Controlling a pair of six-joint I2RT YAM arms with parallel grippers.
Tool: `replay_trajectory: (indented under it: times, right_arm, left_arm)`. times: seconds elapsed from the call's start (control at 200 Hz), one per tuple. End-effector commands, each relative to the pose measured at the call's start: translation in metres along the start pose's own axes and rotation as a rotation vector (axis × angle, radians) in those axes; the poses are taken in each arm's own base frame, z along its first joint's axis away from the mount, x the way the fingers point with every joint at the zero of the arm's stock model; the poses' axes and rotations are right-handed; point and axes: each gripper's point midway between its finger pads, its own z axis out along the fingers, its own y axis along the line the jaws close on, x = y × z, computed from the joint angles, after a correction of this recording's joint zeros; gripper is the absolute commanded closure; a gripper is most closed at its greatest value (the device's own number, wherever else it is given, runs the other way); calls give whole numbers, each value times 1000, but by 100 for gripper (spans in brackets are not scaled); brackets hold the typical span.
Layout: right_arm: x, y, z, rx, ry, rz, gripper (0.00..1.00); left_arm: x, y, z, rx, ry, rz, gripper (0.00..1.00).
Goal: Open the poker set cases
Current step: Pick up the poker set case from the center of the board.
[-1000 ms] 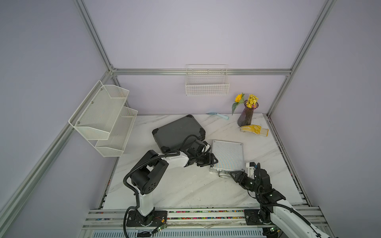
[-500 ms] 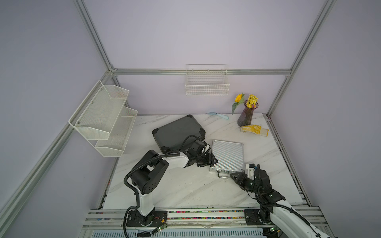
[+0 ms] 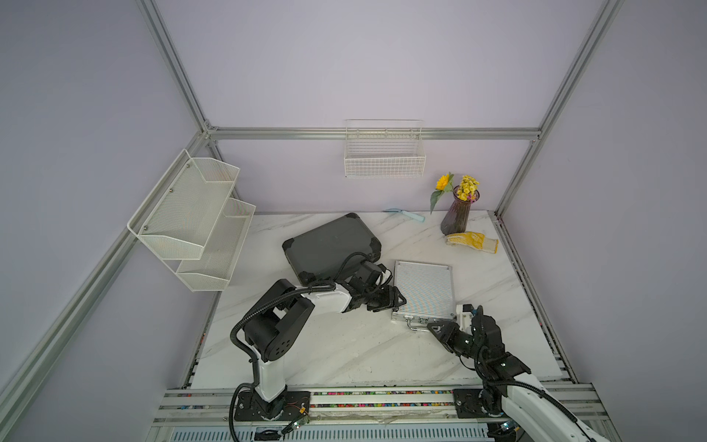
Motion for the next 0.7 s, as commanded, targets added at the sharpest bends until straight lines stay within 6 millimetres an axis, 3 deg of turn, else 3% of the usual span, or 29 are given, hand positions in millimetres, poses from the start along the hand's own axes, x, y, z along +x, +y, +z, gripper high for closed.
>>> replay_trajectory:
  times: [0.0, 0.25, 0.695]
  right_arm:
    - [-1, 4, 0, -14, -4, 23, 62]
    - [1, -4, 3, 19, 9, 99, 68]
    - [-8, 4, 0, -8, -35, 196, 75]
  left_arm:
    - [11, -5, 7, 44, 33, -7, 36]
    - [10, -14, 7, 62, 30, -9, 36]
    - [11, -24, 9, 93, 20, -22, 37]
